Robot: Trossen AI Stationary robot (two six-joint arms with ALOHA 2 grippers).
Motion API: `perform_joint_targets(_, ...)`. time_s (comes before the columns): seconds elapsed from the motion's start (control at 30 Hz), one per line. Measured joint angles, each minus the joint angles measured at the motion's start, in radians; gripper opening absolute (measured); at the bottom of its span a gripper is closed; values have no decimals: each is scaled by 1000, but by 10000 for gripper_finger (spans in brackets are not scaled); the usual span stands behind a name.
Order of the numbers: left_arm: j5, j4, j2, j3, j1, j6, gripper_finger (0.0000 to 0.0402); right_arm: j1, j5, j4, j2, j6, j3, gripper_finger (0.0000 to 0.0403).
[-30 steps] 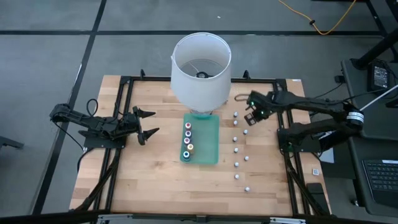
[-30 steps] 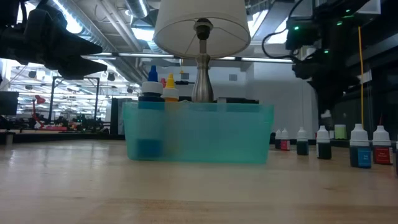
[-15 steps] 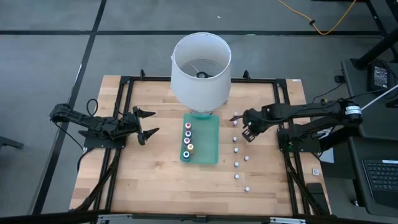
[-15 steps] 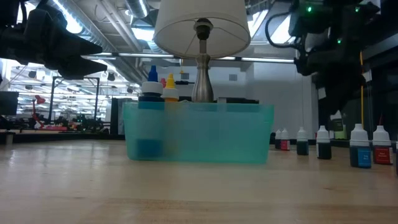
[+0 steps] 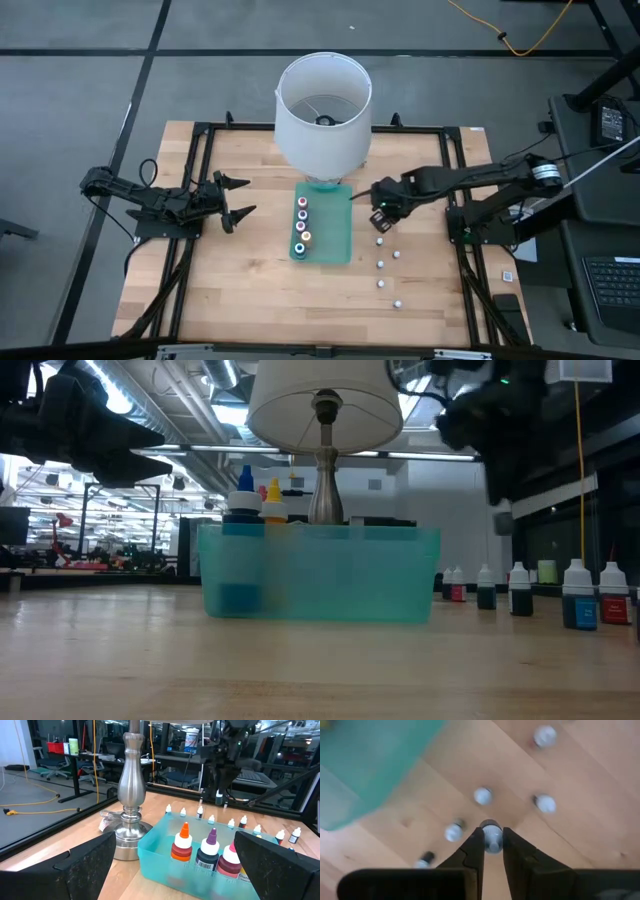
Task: Pick & Place food coloring
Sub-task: Put the small green food coloring bottle into the green bin
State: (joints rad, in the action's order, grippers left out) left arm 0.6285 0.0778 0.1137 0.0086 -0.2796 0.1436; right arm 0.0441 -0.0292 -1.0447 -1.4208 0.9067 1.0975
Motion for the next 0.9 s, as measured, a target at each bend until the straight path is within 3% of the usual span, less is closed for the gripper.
perform_joint_targets(0.33, 0, 0, 0, 0, 0, 0, 400, 43, -4, -2, -199, -75, 236, 55)
perform_joint_targets(0.9, 0, 0, 0, 0, 0, 0, 400, 153, -30, -4, -388, -88, 468, 55)
